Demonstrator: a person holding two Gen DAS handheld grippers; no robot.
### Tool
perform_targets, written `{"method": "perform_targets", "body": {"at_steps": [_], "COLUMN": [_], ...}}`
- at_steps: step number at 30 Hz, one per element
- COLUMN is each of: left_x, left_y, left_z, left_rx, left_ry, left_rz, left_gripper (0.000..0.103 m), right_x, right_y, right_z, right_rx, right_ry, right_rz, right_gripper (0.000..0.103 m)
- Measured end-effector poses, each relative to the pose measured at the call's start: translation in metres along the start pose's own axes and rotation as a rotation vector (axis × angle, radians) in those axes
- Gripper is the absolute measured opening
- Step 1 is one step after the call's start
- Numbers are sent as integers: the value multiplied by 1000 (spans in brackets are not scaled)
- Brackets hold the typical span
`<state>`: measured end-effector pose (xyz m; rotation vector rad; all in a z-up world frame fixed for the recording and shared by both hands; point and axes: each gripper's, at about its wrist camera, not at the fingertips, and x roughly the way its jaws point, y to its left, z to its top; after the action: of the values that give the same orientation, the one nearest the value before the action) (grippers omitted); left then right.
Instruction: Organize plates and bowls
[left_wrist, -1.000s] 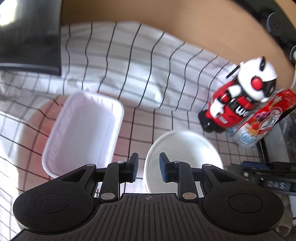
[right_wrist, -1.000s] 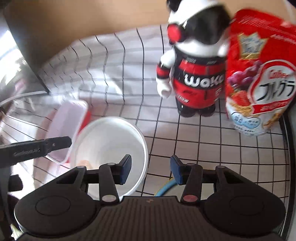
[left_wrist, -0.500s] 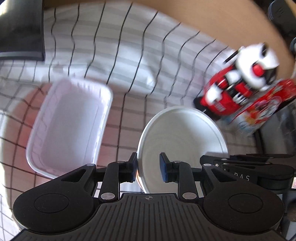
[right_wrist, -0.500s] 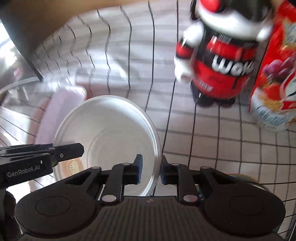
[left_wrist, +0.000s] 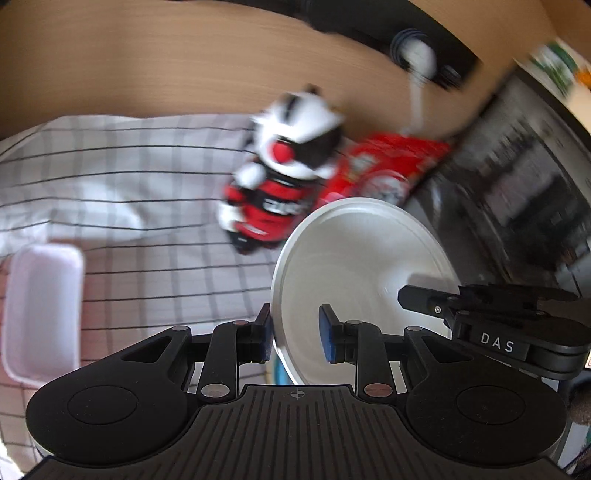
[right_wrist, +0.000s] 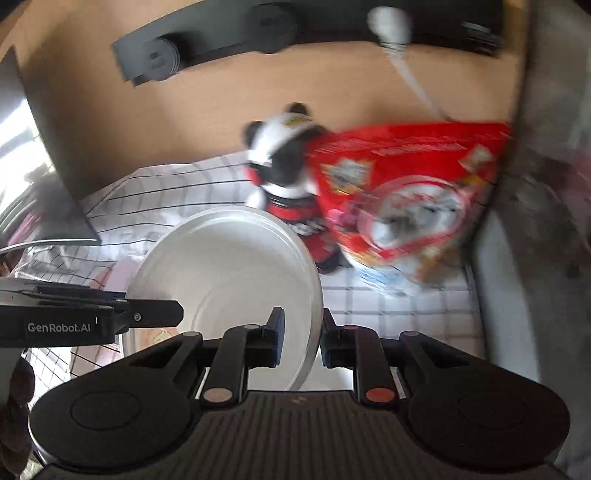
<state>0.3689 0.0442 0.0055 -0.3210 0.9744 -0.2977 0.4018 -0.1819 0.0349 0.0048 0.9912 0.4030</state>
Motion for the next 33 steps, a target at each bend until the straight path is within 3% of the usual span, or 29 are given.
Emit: {"method": "perform_targets", "body": {"at_steps": [6,9,14,19,22,33], "left_x": [46,70,63,67,68,52], "left_y": [-27,-24,-23,-11,-3,5], "left_z": [-16,-30,-42,-47,-54,-58], "left_rx": [68,65,110,64,28,-49], "left_ry": [90,122,70,76,82,26], "left_rz": [-38,-1,52,75,85,63], "left_gripper": [28,28,28,28,29,30], "right_x": [13,41,63,69,74,94], "right_y": [-42,-58,-63,-65,-66,-68], "right_z": [-25,-39,-50,-54,-56,-63], "right_rx": [106,152,167,159,135,148], "right_ry": [33,92,127,120,117,166], "right_rz": [-20,-38,-26,-30,-54,-49], "right_gripper": [24,29,36,40,48,48]}}
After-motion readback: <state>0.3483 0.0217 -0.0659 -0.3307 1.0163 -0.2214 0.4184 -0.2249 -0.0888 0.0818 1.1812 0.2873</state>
